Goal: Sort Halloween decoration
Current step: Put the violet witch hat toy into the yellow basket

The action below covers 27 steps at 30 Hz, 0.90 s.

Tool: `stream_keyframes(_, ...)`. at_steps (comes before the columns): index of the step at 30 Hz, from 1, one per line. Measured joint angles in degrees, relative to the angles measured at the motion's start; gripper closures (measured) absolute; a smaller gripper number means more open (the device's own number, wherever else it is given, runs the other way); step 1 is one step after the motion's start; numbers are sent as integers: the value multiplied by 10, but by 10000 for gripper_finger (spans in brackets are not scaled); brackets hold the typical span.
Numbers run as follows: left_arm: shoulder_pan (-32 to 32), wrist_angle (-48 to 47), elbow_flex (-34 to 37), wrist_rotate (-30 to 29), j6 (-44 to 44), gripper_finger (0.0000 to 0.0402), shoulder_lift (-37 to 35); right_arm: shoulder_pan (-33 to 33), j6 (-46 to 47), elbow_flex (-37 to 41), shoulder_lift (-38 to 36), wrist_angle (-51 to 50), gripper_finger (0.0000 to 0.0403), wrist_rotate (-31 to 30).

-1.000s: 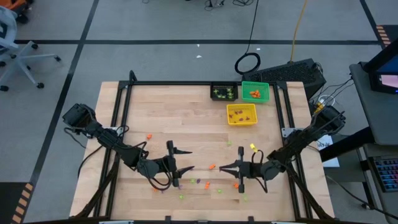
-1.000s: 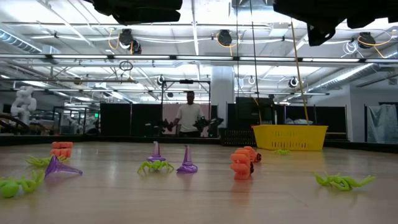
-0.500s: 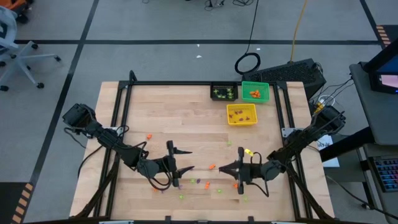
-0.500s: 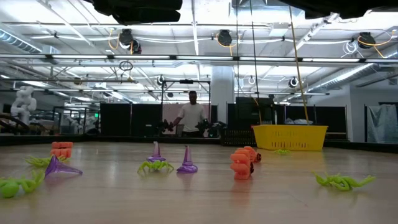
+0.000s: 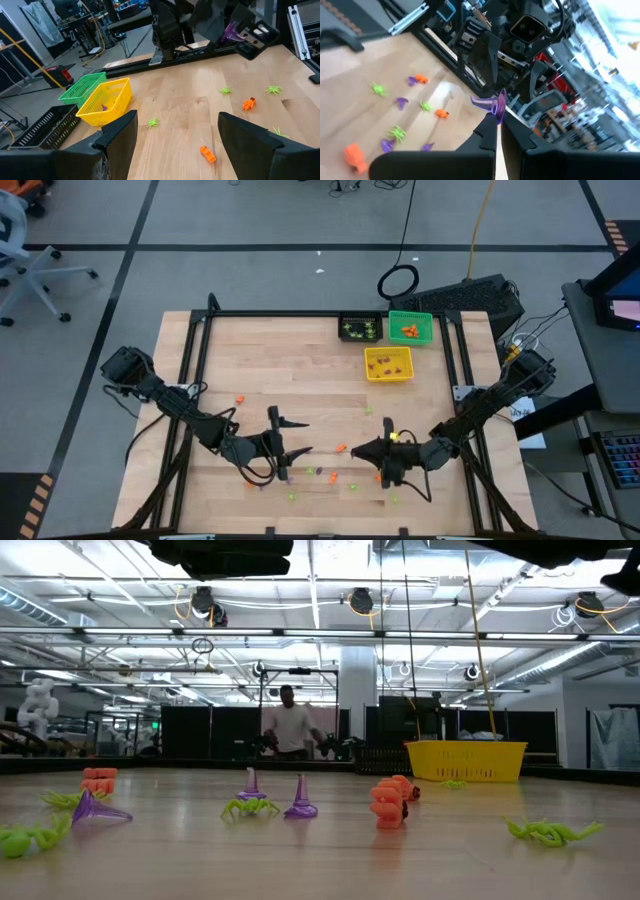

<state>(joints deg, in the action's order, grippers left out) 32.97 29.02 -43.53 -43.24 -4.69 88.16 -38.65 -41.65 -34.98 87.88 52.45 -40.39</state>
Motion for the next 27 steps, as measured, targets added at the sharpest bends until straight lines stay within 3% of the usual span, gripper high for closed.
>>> stream_keyframes(8, 0, 0, 0, 0, 0, 128, 0, 0, -102, 0, 0, 0, 403, 0)
stream_keyframes(27, 0, 0, 0, 0, 0, 128, 0, 0, -68, 0, 0, -5, 403, 0)
